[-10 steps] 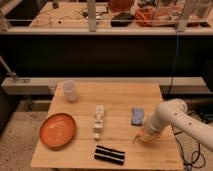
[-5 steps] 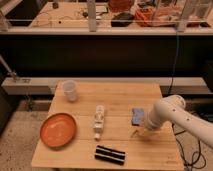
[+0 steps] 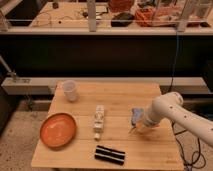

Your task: Place the pepper on the white sponge

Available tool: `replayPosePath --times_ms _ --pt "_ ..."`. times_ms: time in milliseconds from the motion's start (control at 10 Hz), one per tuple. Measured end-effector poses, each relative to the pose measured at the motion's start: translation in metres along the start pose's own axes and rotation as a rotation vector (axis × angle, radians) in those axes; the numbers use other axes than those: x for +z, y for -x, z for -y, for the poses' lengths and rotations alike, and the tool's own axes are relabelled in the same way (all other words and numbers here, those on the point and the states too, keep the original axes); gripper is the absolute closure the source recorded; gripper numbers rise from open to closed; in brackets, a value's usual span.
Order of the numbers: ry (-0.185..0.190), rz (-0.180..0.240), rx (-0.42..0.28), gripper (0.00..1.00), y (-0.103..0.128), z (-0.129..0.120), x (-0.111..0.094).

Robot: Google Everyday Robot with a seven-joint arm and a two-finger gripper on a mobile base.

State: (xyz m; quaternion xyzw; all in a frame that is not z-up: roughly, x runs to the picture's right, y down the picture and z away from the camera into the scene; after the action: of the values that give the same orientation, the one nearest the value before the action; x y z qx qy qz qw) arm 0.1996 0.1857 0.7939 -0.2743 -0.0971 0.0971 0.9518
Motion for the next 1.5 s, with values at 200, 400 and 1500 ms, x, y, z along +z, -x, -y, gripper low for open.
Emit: replayPosePath --times_ms 200,400,1500 --pt "-0.015 0.003 0.01 1.0 0.003 0.007 -0.001" --pt "-0.022 0.007 0.01 1.0 0.01 0.013 0.0" --pt "-0.066 0.017 0.035 0.99 0.03 0.049 0.0"
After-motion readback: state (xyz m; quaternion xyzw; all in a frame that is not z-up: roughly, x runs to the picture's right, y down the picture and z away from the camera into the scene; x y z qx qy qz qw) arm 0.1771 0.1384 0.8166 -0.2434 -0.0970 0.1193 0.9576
